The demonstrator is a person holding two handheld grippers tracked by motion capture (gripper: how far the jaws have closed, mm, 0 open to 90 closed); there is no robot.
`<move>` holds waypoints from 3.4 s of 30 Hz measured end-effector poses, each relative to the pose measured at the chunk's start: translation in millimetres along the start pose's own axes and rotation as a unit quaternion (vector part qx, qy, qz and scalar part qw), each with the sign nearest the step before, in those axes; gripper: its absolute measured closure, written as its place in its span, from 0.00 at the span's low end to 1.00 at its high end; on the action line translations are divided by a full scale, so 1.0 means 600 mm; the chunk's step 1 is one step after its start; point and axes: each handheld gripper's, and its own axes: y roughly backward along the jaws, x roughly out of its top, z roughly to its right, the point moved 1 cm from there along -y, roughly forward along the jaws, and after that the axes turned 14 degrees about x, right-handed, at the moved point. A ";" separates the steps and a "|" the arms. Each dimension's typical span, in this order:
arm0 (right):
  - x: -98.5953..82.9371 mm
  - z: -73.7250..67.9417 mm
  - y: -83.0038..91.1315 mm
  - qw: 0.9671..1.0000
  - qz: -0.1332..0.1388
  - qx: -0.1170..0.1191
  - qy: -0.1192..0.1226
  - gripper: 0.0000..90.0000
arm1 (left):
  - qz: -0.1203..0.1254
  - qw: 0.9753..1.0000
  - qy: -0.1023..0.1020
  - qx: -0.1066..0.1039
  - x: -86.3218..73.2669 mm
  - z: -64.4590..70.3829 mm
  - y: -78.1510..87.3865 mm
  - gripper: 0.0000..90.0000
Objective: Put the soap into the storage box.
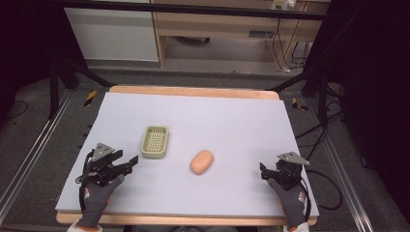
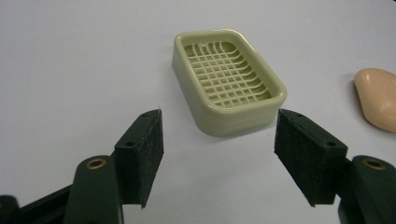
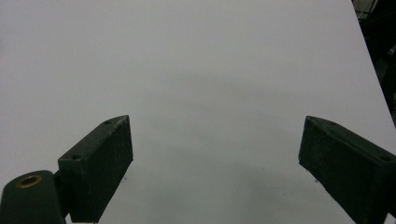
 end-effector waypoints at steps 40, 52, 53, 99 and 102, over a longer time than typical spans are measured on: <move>0.012 -0.004 0.003 1.000 0.010 -0.002 -0.002 0.11 | 0.016 0.997 -0.046 -0.055 0.085 0.115 -0.019 0.32; 0.013 -0.005 0.003 1.000 0.010 0.000 -0.009 0.11 | 0.013 0.995 -0.067 -0.070 0.091 0.162 -0.033 0.31; 0.013 -0.005 0.003 1.000 0.010 0.001 -0.010 0.11 | 0.013 0.995 -0.067 -0.070 0.091 0.164 -0.034 0.31; 0.014 -0.004 0.003 1.000 0.007 0.004 -0.011 0.11 | -0.034 0.986 -0.137 -0.094 0.084 0.294 -0.096 0.30; 0.014 -0.004 0.003 1.000 0.006 0.004 -0.011 0.11 | -0.037 0.985 -0.136 -0.094 0.082 0.298 -0.100 0.30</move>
